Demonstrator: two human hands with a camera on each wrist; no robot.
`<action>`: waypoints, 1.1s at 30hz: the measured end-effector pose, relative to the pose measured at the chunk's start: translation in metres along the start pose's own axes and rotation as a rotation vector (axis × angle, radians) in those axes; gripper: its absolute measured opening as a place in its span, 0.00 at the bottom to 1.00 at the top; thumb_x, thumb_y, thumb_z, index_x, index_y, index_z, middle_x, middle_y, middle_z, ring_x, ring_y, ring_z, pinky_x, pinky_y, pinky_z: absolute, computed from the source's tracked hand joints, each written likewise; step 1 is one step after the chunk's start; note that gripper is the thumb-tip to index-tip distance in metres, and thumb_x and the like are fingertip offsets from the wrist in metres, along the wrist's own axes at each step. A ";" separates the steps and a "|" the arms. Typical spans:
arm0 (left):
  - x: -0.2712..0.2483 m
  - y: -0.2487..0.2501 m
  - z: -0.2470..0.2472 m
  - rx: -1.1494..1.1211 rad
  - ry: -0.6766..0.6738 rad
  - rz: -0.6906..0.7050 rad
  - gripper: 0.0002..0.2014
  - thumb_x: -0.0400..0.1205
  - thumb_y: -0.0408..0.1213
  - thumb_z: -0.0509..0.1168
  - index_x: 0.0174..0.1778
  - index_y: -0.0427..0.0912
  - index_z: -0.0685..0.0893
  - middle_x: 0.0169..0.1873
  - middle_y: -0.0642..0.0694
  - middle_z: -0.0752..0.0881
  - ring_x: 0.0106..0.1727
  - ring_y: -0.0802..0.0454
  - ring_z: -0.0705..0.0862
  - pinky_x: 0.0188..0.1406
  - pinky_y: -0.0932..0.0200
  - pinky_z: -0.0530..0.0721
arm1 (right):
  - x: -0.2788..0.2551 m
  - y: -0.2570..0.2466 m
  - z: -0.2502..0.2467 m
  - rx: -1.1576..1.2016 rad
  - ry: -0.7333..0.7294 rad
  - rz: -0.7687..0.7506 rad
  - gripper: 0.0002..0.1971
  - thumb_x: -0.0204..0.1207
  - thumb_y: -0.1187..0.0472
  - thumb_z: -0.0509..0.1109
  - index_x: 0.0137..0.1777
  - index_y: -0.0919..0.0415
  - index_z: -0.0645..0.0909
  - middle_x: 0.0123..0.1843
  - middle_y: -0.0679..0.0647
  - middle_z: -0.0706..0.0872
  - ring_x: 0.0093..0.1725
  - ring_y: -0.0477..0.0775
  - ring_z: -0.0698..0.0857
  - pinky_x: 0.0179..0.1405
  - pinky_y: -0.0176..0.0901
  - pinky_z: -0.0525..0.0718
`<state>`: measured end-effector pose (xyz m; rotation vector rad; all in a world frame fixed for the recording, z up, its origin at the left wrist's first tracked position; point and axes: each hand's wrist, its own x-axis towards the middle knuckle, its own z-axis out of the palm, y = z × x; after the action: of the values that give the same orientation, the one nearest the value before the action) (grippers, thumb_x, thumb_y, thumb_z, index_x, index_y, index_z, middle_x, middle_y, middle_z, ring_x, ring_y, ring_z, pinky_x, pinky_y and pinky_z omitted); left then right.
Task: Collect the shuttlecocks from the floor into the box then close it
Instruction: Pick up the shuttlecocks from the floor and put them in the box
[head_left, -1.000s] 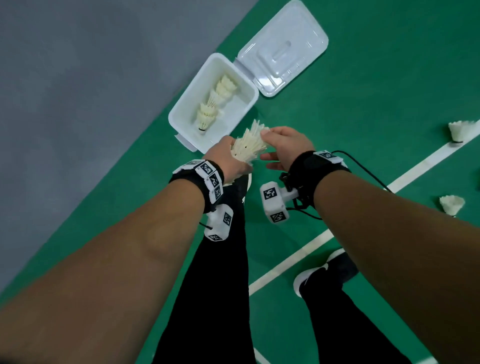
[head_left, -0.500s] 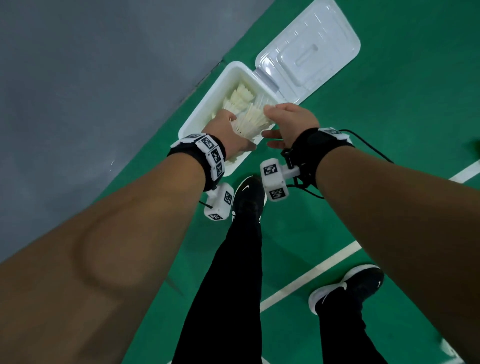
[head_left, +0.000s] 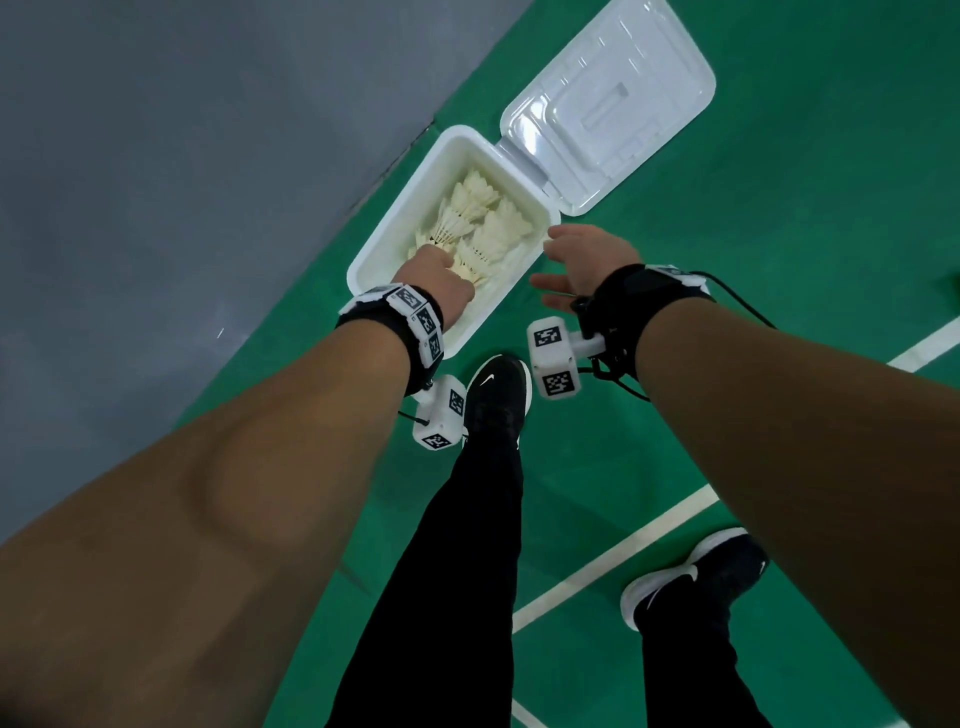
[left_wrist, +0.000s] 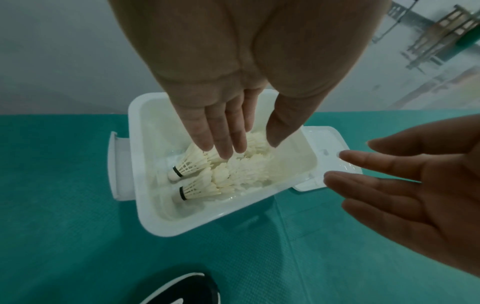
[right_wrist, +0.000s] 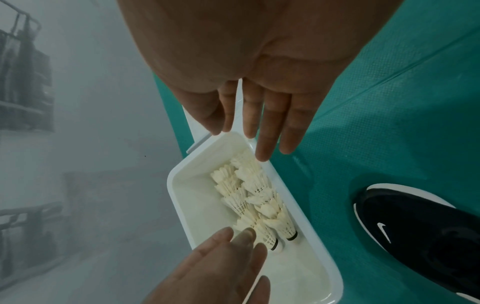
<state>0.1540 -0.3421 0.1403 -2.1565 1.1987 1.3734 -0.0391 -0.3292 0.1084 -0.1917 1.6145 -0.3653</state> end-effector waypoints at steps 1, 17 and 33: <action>-0.004 0.002 0.002 0.010 -0.004 0.001 0.24 0.84 0.38 0.68 0.78 0.50 0.78 0.59 0.48 0.84 0.47 0.50 0.84 0.45 0.57 0.80 | 0.000 0.003 -0.006 0.001 -0.005 0.006 0.21 0.86 0.61 0.70 0.79 0.57 0.80 0.74 0.60 0.87 0.64 0.60 0.92 0.57 0.56 0.94; -0.148 0.137 0.149 0.193 -0.198 0.253 0.06 0.83 0.33 0.71 0.41 0.46 0.84 0.48 0.41 0.95 0.47 0.46 0.95 0.56 0.46 0.93 | -0.064 0.109 -0.188 0.165 0.094 0.064 0.20 0.81 0.54 0.74 0.70 0.60 0.87 0.57 0.56 0.94 0.42 0.53 0.93 0.31 0.42 0.88; -0.326 0.289 0.451 0.637 -0.407 0.432 0.08 0.91 0.34 0.61 0.57 0.40 0.85 0.51 0.46 0.93 0.44 0.51 0.92 0.47 0.52 0.92 | -0.181 0.333 -0.526 0.558 0.327 0.176 0.18 0.84 0.56 0.72 0.71 0.61 0.85 0.50 0.53 0.91 0.40 0.53 0.91 0.33 0.44 0.86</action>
<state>-0.4011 -0.0694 0.2467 -1.1678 1.6897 1.2587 -0.5139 0.1051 0.1848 0.4526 1.7649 -0.7203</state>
